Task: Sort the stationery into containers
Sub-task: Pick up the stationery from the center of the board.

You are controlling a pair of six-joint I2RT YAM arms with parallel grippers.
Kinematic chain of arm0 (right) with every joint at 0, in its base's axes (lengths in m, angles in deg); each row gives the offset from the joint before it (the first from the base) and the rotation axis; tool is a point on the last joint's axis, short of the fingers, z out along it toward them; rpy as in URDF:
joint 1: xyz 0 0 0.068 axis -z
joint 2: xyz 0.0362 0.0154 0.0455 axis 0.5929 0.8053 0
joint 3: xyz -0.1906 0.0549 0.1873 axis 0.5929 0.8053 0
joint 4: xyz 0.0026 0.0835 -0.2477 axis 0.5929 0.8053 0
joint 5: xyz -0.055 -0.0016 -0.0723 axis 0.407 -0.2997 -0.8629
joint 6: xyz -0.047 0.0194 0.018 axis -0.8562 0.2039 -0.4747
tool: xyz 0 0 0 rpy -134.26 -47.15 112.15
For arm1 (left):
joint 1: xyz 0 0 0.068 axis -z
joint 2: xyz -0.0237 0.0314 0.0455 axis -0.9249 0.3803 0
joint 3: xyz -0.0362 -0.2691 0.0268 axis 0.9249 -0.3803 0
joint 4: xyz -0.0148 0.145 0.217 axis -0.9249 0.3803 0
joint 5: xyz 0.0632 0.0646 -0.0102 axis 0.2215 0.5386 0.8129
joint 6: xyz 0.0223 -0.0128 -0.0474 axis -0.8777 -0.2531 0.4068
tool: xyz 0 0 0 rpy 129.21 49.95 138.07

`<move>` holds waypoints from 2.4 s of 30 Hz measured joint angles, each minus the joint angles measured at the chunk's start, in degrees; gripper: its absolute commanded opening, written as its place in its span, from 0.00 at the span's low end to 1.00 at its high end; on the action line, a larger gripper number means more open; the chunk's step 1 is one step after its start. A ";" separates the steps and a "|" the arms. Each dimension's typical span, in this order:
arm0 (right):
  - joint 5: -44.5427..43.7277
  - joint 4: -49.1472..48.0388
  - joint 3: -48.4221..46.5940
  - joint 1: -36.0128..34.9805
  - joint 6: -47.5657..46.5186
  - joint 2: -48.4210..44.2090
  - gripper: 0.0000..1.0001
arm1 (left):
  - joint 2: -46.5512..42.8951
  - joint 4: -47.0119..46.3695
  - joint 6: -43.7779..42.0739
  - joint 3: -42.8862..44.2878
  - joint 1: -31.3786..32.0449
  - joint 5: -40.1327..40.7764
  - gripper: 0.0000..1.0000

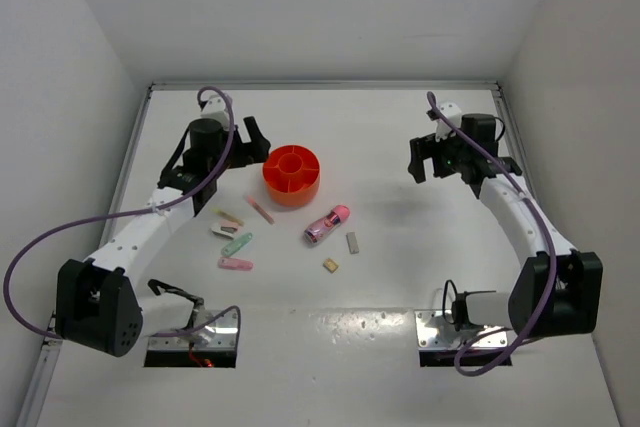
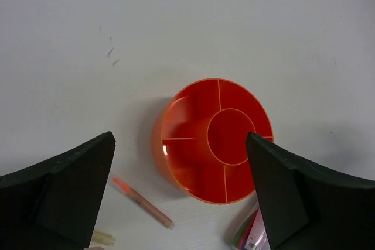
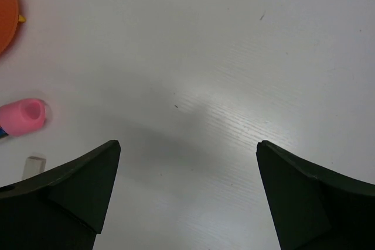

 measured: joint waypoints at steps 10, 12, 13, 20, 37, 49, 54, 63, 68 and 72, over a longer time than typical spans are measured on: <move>0.26 0.42 -0.13 0.00 0.00 0.42 1.00 | 0.00 0.66 -0.79 0.52 0.33 0.26 1.00; 0.50 0.42 -0.13 0.00 -0.13 0.15 1.00 | 0.00 0.68 -0.85 0.52 0.33 0.26 1.00; 0.61 0.46 -0.13 0.00 -0.46 0.07 1.00 | 0.00 0.70 -1.01 0.52 0.33 0.24 0.97; 0.92 4.74 -0.72 0.00 -4.87 -0.22 1.00 | -0.02 1.55 -3.13 0.52 1.33 -0.85 0.06; 39.52 4.20 -1.29 -1.07 12.79 19.17 0.00 | -17.27 10.23 -18.05 -5.73 14.82 -12.68 0.35; 33.11 0.59 -3.15 -1.07 18.49 16.90 0.78 | 0.09 11.26 -22.91 1.90 32.20 -11.10 0.53; 25.75 -0.22 -3.28 -0.50 18.27 7.56 0.39 | 14.49 12.70 -27.23 12.98 35.58 -8.04 0.55; 17.00 -0.98 -3.63 -0.07 16.68 2.29 0.25 | 35.01 18.62 -29.70 24.98 36.72 -0.61 0.68; 15.04 -0.92 -3.63 -0.07 16.24 1.75 0.28 | 38.66 21.03 -29.42 25.38 37.88 3.34 0.70; 14.34 -0.94 -3.63 -0.07 16.09 1.25 0.29 | 39.08 21.38 -29.22 25.90 37.94 5.73 0.70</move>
